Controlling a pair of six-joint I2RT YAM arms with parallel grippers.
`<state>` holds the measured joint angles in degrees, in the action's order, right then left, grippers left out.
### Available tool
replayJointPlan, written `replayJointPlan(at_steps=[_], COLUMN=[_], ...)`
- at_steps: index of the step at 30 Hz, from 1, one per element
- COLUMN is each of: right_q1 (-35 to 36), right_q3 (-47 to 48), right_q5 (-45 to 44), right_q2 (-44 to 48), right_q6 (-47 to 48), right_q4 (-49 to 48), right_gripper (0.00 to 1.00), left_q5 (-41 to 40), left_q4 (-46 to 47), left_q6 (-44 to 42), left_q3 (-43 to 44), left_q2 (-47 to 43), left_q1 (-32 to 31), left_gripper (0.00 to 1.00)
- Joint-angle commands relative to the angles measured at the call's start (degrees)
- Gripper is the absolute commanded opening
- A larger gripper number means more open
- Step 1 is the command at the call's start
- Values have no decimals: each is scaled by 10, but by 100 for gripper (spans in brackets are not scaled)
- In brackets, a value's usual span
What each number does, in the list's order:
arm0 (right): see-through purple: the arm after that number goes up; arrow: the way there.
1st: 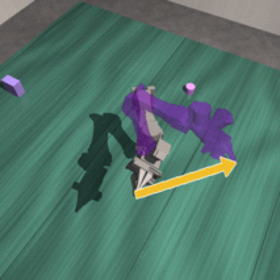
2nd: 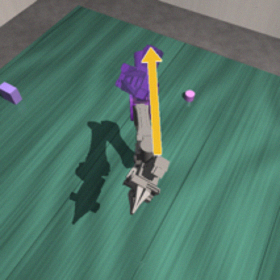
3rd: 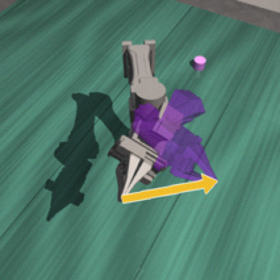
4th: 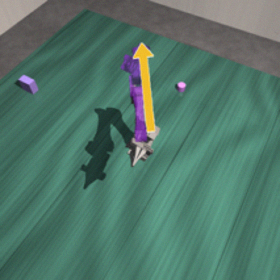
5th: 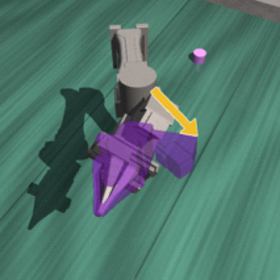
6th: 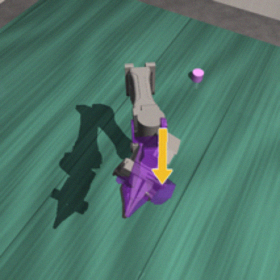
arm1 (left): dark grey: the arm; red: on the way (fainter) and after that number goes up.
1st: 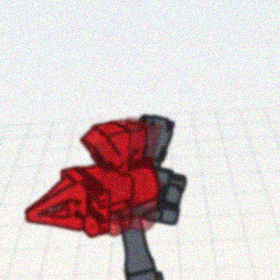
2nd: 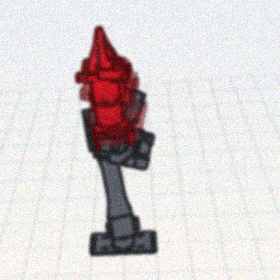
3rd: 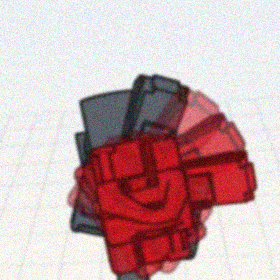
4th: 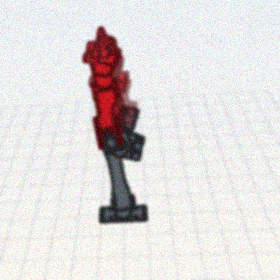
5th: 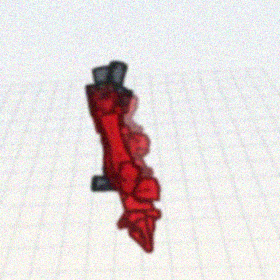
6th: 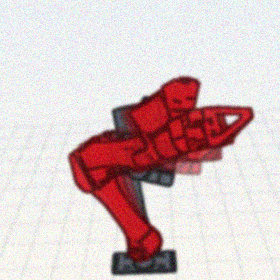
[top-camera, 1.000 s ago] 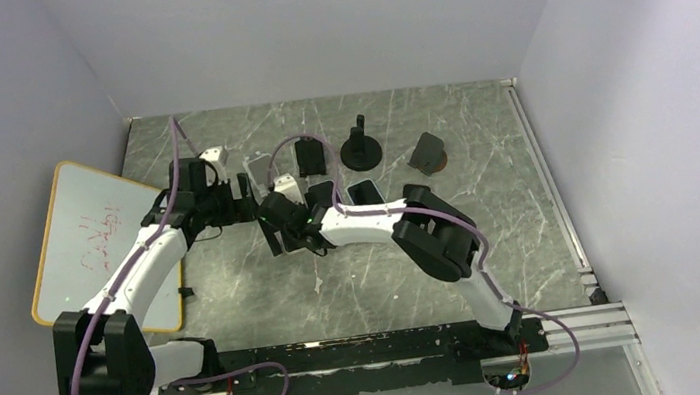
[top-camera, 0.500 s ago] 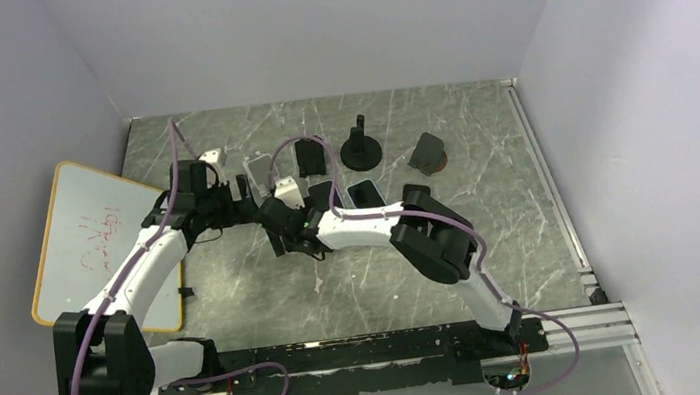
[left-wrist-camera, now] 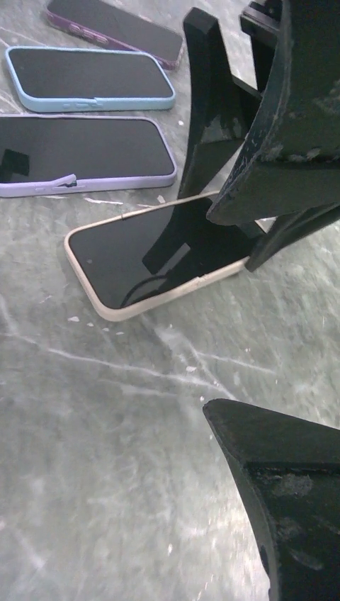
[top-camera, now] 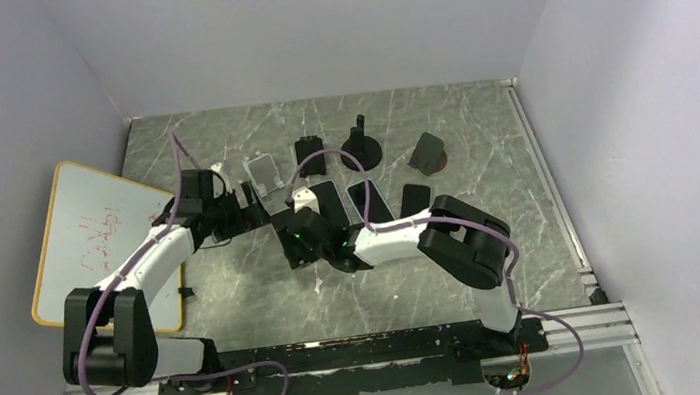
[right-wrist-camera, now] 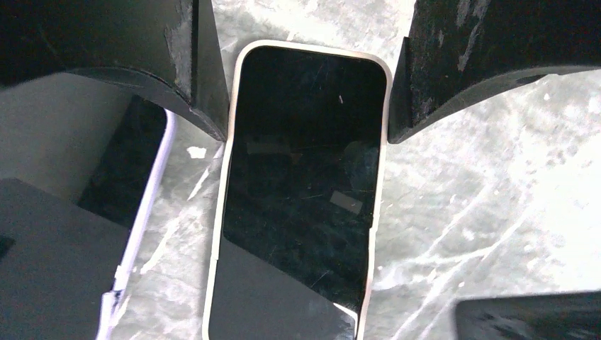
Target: Place the phone on the phone stand
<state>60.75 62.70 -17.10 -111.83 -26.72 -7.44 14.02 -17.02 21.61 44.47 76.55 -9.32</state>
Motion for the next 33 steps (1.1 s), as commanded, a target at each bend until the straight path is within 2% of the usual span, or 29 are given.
replayJointPlan(at_steps=[1, 5, 6, 8, 14, 19, 27, 33], right_q1=[5, 5, 5, 5, 5, 4, 4, 5], right_q3=[-55, -63, -65, -70, -104, -123, -130, -135], right_q5=[92, 108, 113, 122, 135, 147, 182, 177], right_q2=[-2, 4, 7, 16, 51, 69, 81, 85], right_q6=[13, 27, 29, 34, 31, 29, 30, 28], right_q4=[-59, -96, -102, -115, -153, -176, -202, -212], right_gripper=[32, 32, 32, 32, 33, 33, 33, 34], left_q5=[48, 68, 65, 59, 31, 10, 60, 76], left_q4=[61, 117, 124, 143, 163, 163, 264, 265], left_q6=[84, 132, 139, 149, 176, 189, 253, 273], left_q3=[-30, -60, -65, -75, -95, -103, -157, -164], left_q2=[11, 34, 40, 47, 61, 66, 71, 54], left_q1=[4, 1, 1, 1, 0, 0, 0, 0], left_gripper=[97, 98, 83, 70, 76, 85, 79, 73])
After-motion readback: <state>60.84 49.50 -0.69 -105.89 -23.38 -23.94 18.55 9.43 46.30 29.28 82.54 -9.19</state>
